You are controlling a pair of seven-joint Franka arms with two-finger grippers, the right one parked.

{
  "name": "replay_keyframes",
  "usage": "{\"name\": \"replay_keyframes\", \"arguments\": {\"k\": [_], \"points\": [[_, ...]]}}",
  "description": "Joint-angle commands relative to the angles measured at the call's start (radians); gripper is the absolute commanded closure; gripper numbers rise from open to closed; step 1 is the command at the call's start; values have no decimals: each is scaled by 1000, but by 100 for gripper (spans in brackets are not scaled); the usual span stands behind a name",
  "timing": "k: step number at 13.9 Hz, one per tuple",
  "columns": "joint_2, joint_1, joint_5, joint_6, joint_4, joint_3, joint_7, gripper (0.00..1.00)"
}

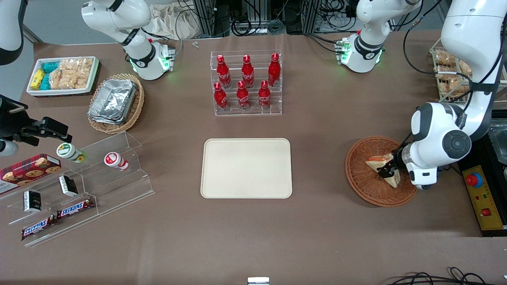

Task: Place sandwich from basket to tray
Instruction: 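Lower the left gripper and close it on the sandwich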

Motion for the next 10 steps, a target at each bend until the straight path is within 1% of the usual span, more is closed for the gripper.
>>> {"name": "replay_keyframes", "arguments": {"k": [1, 4, 5, 6, 7, 8, 9, 10], "points": [[10, 6, 51, 38, -26, -6, -34, 0], [39, 11, 97, 64, -25, -6, -34, 0], [46, 12, 102, 69, -25, -6, -34, 0], [56, 12, 102, 69, -17, -6, -37, 7], [60, 12, 102, 69, -15, -4, -42, 32], [62, 11, 104, 71, -15, -6, -51, 62], [63, 11, 104, 71, -14, -6, -53, 85], [62, 11, 104, 71, -14, -6, -53, 100]]}}
